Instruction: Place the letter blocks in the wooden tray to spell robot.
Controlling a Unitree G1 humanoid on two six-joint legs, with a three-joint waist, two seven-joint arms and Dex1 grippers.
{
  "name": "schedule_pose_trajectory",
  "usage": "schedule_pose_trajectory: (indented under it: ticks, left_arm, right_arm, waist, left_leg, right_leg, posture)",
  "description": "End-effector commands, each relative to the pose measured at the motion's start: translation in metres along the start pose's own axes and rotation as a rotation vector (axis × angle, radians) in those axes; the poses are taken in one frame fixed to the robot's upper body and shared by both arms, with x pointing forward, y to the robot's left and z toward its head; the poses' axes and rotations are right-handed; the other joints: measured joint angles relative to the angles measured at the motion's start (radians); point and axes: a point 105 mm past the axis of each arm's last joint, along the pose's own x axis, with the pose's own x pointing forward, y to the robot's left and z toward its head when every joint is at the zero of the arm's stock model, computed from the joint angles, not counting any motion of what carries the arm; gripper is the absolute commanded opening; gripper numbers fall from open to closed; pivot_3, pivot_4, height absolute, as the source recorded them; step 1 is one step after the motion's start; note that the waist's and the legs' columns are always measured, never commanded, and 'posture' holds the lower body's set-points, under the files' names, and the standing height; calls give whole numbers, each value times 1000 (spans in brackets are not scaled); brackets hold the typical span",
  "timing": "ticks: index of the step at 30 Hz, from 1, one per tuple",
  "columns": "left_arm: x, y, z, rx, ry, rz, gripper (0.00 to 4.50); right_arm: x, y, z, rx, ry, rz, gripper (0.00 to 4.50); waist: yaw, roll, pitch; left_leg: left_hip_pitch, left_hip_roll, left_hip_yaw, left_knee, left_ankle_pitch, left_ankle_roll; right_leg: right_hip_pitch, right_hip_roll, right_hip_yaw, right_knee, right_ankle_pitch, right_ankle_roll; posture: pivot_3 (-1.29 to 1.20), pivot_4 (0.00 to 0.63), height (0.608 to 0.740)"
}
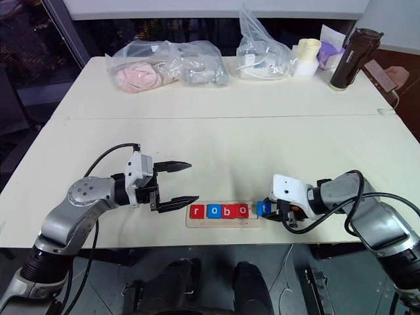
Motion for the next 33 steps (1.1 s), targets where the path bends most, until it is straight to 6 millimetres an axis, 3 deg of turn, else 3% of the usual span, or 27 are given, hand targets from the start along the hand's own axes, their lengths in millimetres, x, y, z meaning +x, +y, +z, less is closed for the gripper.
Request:
schedule_pose_trajectory:
  ticks: [1, 33]
  left_arm:
    - [0, -4, 10, 32, -27, -5, 4500]
    - [-3, -8, 10, 19, -20, 7, 4500]
  right_arm:
    - [2, 1, 12, -27, -30, 4, 1118]
    - [18, 7, 23, -50, -47, 51, 1118]
  waist:
    - [-1, 0, 0]
    - [0, 0, 0]
  left_leg:
    - [0, 0, 0, 0, 0, 0]
    - [0, 0, 0, 1, 0, 0]
  right_leg:
    - [0, 0, 0, 0, 0, 0]
    - [0, 0, 0, 0, 0, 0]
  posture:
    - [0, 150, 738]
    - [0, 150, 738]
